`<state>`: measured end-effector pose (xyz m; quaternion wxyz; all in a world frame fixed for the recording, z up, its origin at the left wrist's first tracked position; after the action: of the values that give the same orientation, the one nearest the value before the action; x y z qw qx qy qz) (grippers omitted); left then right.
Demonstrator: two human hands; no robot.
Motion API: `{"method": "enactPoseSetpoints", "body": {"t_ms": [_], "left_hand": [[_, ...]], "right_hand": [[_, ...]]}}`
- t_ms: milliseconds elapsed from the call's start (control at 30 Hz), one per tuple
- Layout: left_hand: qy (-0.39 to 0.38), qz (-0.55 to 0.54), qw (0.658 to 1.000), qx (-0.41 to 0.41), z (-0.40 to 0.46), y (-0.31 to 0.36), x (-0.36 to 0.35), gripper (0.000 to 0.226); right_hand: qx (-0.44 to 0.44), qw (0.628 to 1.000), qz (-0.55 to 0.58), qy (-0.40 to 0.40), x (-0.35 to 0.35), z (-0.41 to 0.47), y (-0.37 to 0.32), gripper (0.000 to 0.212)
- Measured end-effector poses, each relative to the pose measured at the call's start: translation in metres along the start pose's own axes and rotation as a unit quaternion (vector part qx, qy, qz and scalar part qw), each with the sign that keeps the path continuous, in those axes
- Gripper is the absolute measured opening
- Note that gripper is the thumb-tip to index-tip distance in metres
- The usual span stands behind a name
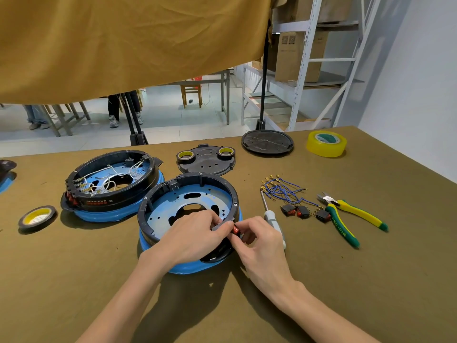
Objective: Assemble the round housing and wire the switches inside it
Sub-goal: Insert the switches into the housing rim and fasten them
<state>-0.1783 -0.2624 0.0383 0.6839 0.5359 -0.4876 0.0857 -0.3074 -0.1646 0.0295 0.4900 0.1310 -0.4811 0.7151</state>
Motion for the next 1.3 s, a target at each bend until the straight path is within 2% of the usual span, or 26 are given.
{"method": "enactPoseSetpoints", "body": {"t_ms": [167, 333, 467, 600, 767, 933, 1100, 1300], "left_hand": [[-0.046, -0.046, 0.998, 0.005, 0.005, 0.000, 0.000, 0.046], [-0.057, -0.056, 0.997, 0.009, 0.008, 0.001, -0.001, 0.075], [-0.051, -0.055, 0.997, 0.007, 0.010, -0.001, -0.003, 0.068], [-0.068, -0.093, 0.993, 0.022, 0.008, -0.001, -0.002, 0.075], [-0.084, -0.168, 0.981, 0.051, 0.009, -0.001, -0.001, 0.060], [-0.081, -0.179, 0.978, 0.063, 0.010, -0.003, -0.001, 0.049], [-0.092, -0.177, 0.978, 0.062, 0.012, -0.005, -0.006, 0.065], [-0.088, -0.187, 0.977, 0.058, 0.012, -0.006, -0.004, 0.063]], "right_hand": [[0.003, 1.000, 0.021, 0.006, -0.001, -0.002, 0.000, 0.011], [0.011, 1.000, 0.009, 0.005, -0.003, -0.004, 0.001, 0.013], [0.010, 1.000, 0.017, 0.014, -0.002, -0.004, 0.001, 0.015], [-0.002, 0.999, 0.036, 0.029, 0.000, -0.005, 0.002, 0.016], [-0.010, 0.999, 0.043, 0.031, -0.004, -0.007, 0.004, 0.016], [-0.005, 0.999, 0.043, 0.030, -0.005, -0.007, 0.004, 0.013], [-0.017, 0.998, 0.063, 0.027, -0.006, -0.006, 0.006, 0.012], [-0.021, 0.996, 0.082, 0.032, -0.006, -0.005, 0.006, 0.012]]}}
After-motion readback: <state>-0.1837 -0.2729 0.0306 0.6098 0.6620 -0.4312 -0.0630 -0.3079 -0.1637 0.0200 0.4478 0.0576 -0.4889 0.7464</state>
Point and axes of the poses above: each hand's wrist, its own z-axis towards the middle knuckle, its own x-axis out of the back of the hand, y = z × x, the point moved 7 cm from there along z, towards the middle knuckle, and after that the axes turned 15 degrees about -z, right-handed, at the moved point
